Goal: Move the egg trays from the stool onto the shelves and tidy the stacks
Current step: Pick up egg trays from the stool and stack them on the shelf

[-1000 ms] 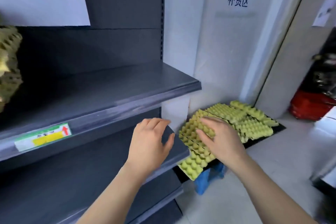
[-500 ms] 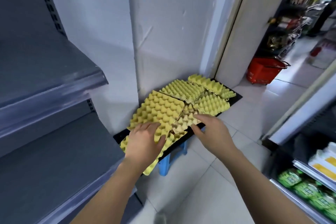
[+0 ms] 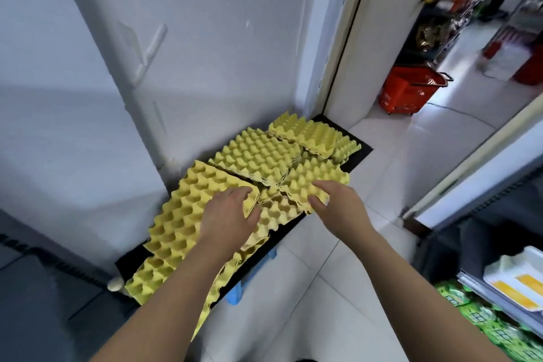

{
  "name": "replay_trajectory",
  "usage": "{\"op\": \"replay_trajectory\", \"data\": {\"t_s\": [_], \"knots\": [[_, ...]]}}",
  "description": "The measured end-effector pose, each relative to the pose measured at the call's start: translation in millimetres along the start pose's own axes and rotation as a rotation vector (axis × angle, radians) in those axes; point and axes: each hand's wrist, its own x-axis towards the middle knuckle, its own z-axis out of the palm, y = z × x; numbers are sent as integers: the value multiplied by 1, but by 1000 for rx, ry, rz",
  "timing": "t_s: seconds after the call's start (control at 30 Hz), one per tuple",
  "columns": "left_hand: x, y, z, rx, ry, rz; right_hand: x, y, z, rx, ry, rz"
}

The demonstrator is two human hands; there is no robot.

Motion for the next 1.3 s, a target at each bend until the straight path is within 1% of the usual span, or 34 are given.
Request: {"op": "replay_trajectory", "data": {"t_s": [0.13,0.23,0.4,0.6,0.7,0.8,0.93,1.07,1.13,1.2,1.3], "knots": [[61,18,36,-8,-26,-40,62,40,-4,24,-10,22],[108,38,63,-59,-16,-90,113,73,-9,36,-28,11],[187,67,110,-125,-22,-217,199,132,-15,65,-96,13],[271,76,160,-168,-65,-327,289,182,0,161,-184,113],[317,67,182,-168,-99,-393,325,198,19,225,-194,170],[361,49,208,-164,-131,-436,358,213,42,229,-231,212],[416,25,246,-87,-243,-476,397,233,81,225,-274,290],[452,2,277,-103,-263,-507,427,244,118,234,-317,397],[467,-11,290,-113,-288,-563,438,249,131,259,-346,447],[481,-25,300,-132,-312,-623,446,253,140,304,-351,492],[494,-39,309,-148,-328,-644,451,257,151,335,-344,530]]}}
